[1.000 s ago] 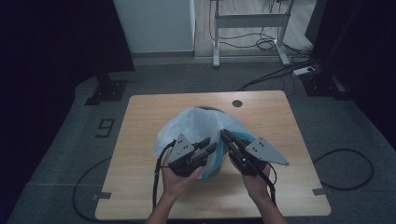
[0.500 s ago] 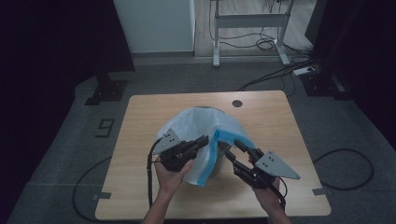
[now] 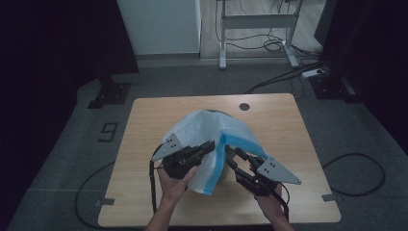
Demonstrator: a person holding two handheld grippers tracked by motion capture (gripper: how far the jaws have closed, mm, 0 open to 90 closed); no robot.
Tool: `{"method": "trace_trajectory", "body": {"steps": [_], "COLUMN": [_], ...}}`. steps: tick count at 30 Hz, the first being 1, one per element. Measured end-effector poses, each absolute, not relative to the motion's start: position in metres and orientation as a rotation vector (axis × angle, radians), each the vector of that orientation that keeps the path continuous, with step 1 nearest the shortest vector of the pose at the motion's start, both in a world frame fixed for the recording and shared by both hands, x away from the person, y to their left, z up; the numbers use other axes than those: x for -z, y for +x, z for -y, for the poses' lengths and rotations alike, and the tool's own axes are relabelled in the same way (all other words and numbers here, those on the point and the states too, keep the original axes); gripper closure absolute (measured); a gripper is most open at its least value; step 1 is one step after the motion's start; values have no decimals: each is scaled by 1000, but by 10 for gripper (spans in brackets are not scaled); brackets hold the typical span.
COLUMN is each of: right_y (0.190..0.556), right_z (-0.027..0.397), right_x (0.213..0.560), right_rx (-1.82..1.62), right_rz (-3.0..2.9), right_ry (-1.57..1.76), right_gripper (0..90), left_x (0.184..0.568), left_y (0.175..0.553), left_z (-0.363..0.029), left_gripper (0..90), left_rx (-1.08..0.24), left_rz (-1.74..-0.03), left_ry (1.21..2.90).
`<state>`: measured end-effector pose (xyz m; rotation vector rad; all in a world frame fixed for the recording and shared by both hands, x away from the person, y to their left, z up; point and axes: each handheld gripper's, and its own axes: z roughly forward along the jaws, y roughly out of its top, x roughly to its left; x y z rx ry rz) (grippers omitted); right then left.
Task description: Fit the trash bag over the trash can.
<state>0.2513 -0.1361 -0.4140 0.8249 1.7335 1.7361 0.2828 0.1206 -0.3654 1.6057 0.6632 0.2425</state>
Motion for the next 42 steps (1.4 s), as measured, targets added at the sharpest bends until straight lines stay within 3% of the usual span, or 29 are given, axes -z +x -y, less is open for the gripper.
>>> {"method": "trace_trajectory", "body": {"steps": [19,42], "right_y": [254,272], "right_z": [119,122], "right_x": [416,401], "right_rx": [-1764,-1837], "right_rz": [-1769,-1713], "right_ry": [826,850], "right_gripper": [574,658], "left_x": [368,371], "left_y": [282,281], "left_z": [-125,-129], "left_gripper": [894,890], "left_rx": [-221,-194], "left_rz": [-651,-635], "left_ry": [1582,1581]}}
